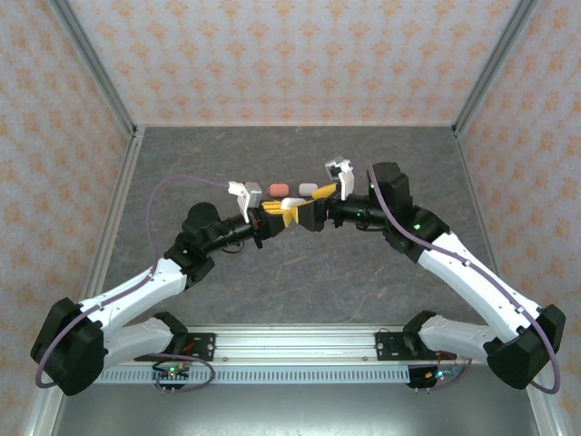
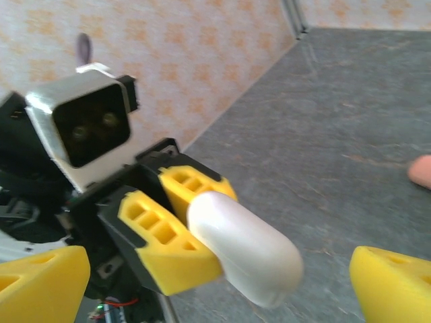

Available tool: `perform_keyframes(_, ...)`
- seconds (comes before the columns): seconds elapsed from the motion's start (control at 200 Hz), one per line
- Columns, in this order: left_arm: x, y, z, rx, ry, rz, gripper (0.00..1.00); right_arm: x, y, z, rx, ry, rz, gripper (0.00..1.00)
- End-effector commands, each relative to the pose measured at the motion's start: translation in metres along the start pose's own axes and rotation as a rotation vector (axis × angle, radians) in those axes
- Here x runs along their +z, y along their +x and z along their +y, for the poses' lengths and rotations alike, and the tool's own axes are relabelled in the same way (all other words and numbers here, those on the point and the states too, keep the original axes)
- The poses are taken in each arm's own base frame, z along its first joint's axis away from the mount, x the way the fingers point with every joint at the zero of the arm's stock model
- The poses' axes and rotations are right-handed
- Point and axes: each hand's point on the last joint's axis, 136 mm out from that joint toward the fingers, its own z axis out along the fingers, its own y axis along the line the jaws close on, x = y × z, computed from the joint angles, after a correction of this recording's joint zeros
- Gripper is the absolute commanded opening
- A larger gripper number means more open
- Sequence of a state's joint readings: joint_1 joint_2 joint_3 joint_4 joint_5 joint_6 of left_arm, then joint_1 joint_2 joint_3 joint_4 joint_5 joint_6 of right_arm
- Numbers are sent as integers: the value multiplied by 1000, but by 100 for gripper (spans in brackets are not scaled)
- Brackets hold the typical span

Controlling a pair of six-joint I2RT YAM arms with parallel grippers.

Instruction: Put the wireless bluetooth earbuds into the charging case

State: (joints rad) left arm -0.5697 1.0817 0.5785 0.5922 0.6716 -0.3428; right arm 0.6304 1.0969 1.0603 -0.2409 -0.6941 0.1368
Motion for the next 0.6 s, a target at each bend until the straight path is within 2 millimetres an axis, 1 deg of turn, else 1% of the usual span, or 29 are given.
perform_keyframes(0.0,-1,-12,-1,34,-15,-31,0,-14,-10,-12,-44,123,-40,99)
perform_keyframes(0.2,3,-10,4,20,-31,-21,0,-38,-10,-30,-61,274,-101,99)
perform_keyframes(0.295,3,-10,12,6,-84,-14,0,-54,-11,-37,-59,342,-154,99)
perform_keyframes(0.425,2,-1,39,-26,-223,21,0,-70,-11,-36,-48,358,-227,99)
perform_keyframes(0.596,4,23,79,-98,-408,125,0,-75,0,-37,-13,349,-239,99)
